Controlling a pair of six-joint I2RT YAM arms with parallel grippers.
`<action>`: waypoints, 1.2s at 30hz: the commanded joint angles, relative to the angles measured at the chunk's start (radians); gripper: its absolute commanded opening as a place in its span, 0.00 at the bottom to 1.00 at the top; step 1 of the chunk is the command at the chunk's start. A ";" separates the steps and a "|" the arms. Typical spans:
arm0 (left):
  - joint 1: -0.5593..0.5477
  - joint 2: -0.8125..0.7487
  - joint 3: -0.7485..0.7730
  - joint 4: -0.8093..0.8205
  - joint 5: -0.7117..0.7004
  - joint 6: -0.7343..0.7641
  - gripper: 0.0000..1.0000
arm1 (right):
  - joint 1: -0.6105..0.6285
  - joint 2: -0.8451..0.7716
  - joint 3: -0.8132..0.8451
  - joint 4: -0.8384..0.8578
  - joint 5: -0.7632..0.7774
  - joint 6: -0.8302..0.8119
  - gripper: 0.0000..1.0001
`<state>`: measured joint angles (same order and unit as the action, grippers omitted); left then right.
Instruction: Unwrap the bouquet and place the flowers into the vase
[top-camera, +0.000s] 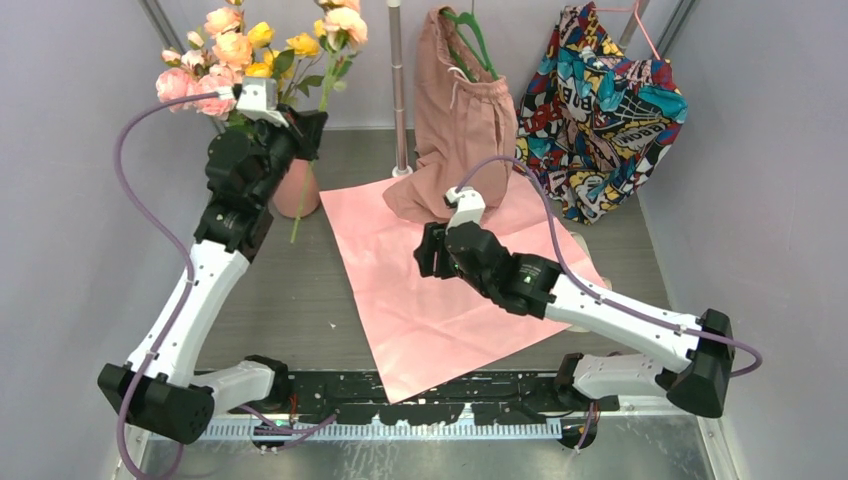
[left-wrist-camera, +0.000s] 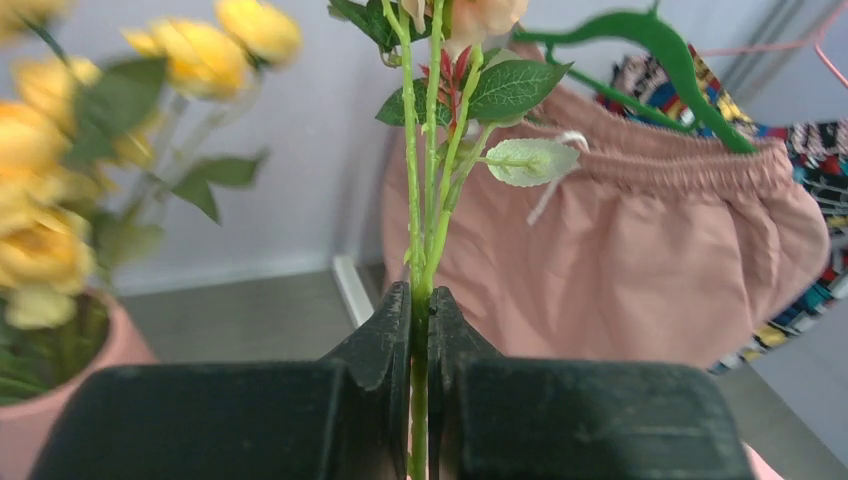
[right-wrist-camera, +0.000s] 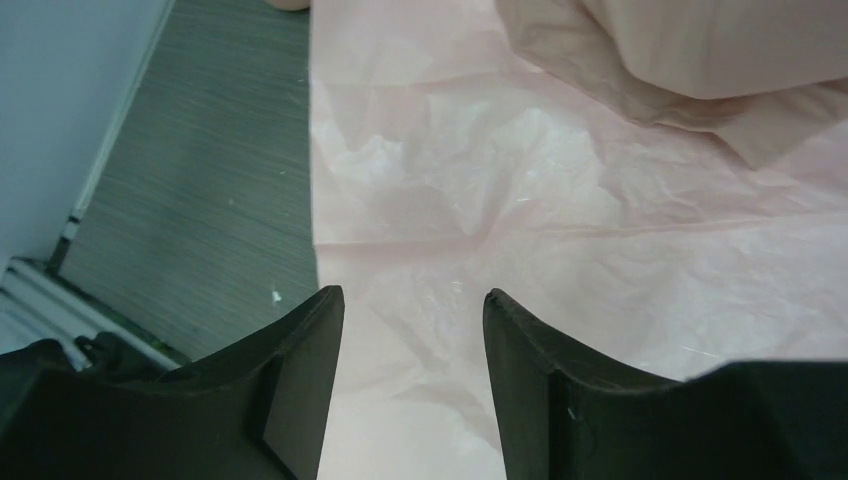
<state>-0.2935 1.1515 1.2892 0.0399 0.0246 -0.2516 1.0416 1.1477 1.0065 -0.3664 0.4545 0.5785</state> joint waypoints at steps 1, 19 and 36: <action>0.002 -0.039 -0.091 0.214 0.133 -0.132 0.00 | 0.002 0.053 0.118 0.129 -0.198 0.009 0.60; 0.002 -0.007 -0.314 0.428 0.192 -0.322 0.00 | 0.001 0.411 0.521 0.208 -0.292 -0.004 0.65; -0.005 -0.142 -0.392 0.397 0.224 -0.346 0.00 | -0.003 0.552 0.613 0.223 -0.338 0.015 0.36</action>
<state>-0.2943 1.0874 0.8852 0.3836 0.2329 -0.5945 1.0412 1.7226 1.5833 -0.1890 0.1246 0.5915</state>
